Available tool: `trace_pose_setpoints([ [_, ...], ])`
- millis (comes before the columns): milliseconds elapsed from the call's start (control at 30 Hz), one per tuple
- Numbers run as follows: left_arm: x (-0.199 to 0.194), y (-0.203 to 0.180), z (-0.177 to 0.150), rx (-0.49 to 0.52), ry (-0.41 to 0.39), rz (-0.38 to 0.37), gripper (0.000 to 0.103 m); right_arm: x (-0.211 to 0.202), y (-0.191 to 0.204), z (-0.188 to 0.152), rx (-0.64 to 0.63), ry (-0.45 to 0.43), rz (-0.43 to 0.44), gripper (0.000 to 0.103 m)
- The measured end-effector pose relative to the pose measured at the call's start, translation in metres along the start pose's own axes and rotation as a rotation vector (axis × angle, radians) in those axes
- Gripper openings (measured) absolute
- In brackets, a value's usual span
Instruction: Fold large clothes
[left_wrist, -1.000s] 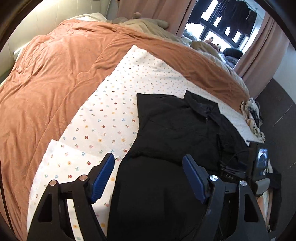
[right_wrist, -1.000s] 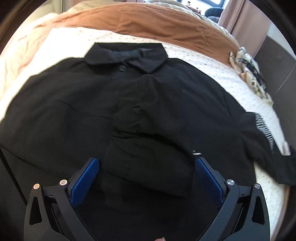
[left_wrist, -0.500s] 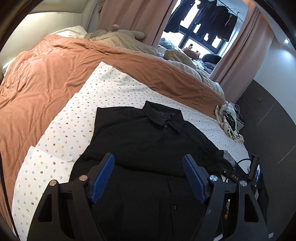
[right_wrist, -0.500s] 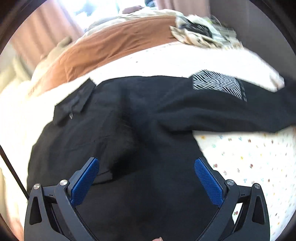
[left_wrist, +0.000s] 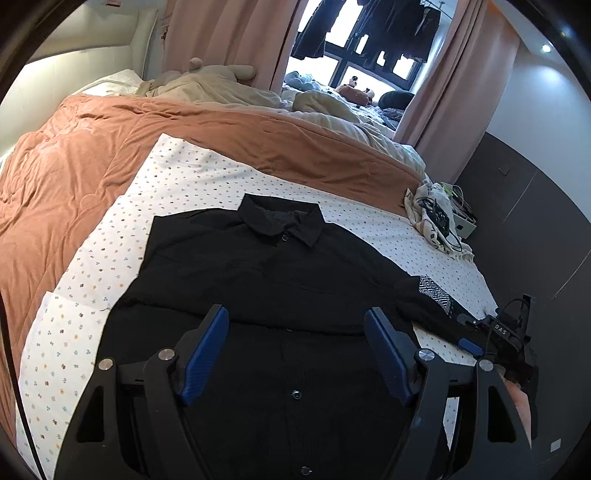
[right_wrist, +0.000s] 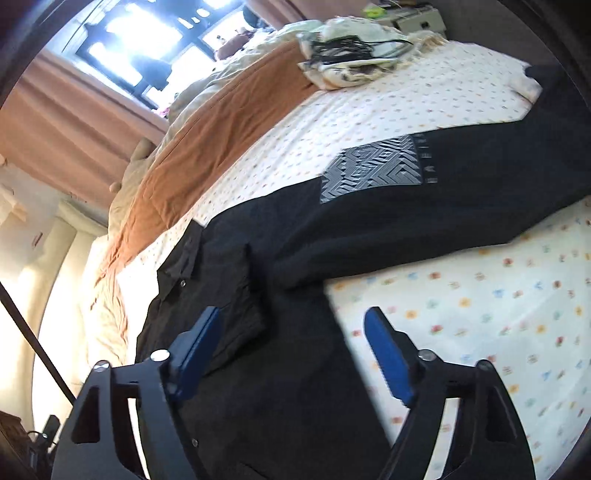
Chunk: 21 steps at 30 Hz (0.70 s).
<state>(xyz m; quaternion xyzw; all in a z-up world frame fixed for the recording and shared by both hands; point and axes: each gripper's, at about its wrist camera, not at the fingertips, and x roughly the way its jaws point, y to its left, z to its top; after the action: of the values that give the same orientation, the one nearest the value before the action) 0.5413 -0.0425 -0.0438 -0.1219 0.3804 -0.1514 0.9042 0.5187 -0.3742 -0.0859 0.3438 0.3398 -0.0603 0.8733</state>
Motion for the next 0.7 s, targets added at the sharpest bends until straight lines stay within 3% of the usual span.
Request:
trace_pose_setpoints([
  [233, 0.029, -0.030, -0.016, -0.042, 0.015, -0.029, 0.077, -0.030, -0.059, 0.005, 0.144, -0.039, -0.008, 0.056],
  [500, 0.074, -0.041, -0.036, -0.071, 0.042, -0.033, 0.077, -0.035, -0.120, 0.006, 0.312, -0.082, -0.056, 0.054],
  [700, 0.094, -0.027, -0.041, -0.108, 0.051, -0.021, 0.077, -0.036, -0.133, 0.011, 0.315, -0.154, -0.130, 0.054],
])
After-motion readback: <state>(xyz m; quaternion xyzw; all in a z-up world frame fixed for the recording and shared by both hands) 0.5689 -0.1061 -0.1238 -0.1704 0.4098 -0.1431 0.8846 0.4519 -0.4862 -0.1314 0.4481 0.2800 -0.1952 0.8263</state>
